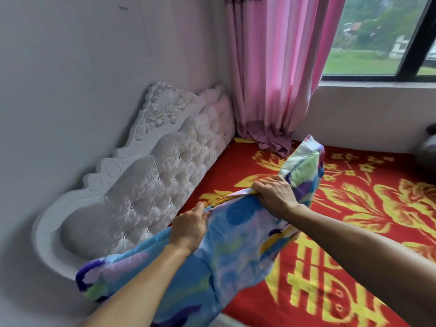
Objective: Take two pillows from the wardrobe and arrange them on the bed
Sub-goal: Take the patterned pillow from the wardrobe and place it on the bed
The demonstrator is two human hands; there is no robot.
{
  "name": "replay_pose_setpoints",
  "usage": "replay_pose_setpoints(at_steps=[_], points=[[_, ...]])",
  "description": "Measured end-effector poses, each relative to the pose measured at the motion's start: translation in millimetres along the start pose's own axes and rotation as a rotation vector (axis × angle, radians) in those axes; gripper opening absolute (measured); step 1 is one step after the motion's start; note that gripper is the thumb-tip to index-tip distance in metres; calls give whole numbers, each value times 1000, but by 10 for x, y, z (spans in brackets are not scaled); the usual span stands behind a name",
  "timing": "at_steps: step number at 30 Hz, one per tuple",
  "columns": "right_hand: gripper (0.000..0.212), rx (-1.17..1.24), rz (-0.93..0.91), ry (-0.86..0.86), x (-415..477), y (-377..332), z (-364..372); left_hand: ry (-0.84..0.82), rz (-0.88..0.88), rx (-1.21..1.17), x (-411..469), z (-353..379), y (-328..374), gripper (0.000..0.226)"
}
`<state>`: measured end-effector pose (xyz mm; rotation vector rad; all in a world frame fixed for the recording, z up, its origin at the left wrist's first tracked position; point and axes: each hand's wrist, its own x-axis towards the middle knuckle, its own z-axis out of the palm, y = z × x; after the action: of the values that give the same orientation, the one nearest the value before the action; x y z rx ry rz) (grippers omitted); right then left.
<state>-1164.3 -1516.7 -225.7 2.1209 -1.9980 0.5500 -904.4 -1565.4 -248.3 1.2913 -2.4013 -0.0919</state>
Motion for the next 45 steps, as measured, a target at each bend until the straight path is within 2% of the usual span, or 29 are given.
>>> replay_pose_setpoints(at_steps=[10, 15, 25, 31, 36, 40, 42, 45], points=[[10, 26, -43, -33, 1114, 163, 632, -81, -64, -7, 776, 272, -612, 32], [13, -4, 9, -105, 1571, 127, 1034, -130, -56, -80, 1161, 479, -1080, 32], [10, -72, 44, -112, 2479, -81, 1511, -182, -32, -188, 1858, 746, -1971, 33], [14, -110, 51, -136, 2763, 1, 1552, -175, 8, -206, 2142, 788, -2094, 34], [13, -117, 39, -83, 2975, 222, 1482, -152, 2, -289, 2412, 791, -2017, 26], [15, -122, 26, -51, 3183, 487, 1442, -219, -39, -351, 2688, 801, -1937, 23], [14, -129, 20, -34, 3333, 702, 1464, -287, -67, -402, 2864, 859, -1912, 28], [15, -130, 38, -37, 3636, 1089, 1547, -470, -158, -401, 3208, 1048, -1944, 68]])
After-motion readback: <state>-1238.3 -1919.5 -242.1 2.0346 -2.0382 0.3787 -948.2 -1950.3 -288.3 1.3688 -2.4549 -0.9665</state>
